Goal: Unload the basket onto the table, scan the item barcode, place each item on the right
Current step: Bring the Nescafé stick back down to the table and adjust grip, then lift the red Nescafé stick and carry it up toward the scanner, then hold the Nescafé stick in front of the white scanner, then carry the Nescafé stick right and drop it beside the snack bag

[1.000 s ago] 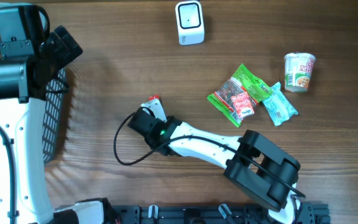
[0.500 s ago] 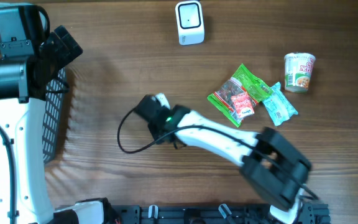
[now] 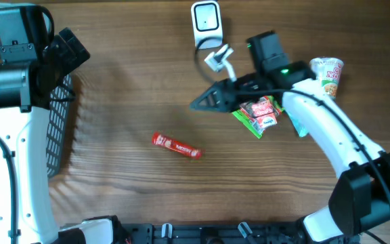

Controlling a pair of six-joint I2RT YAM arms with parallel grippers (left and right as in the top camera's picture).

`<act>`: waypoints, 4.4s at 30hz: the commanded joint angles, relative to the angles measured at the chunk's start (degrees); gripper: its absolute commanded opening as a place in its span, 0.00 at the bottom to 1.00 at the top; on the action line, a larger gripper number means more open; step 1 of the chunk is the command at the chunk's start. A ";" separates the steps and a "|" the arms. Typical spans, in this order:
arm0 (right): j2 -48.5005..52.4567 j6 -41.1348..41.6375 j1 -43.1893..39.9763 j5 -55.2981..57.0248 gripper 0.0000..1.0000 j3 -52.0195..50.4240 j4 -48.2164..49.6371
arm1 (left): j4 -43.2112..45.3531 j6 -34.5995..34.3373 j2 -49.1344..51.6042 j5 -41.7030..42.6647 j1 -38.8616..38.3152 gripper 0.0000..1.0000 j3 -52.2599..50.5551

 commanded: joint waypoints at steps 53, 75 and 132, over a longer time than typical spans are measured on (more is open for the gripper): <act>-8.72 3.45 -0.52 -12.57 0.04 -12.85 8.17 | 0.02 0.48 -0.15 -0.52 0.24 1.00 0.59; -32.33 32.87 -11.39 -10.19 0.04 -13.44 45.99 | 0.02 0.48 -0.15 -0.52 0.24 1.00 0.59; -1.01 29.35 -10.56 100.52 0.04 0.02 -36.06 | 0.02 0.48 -0.15 -0.52 0.24 1.00 0.59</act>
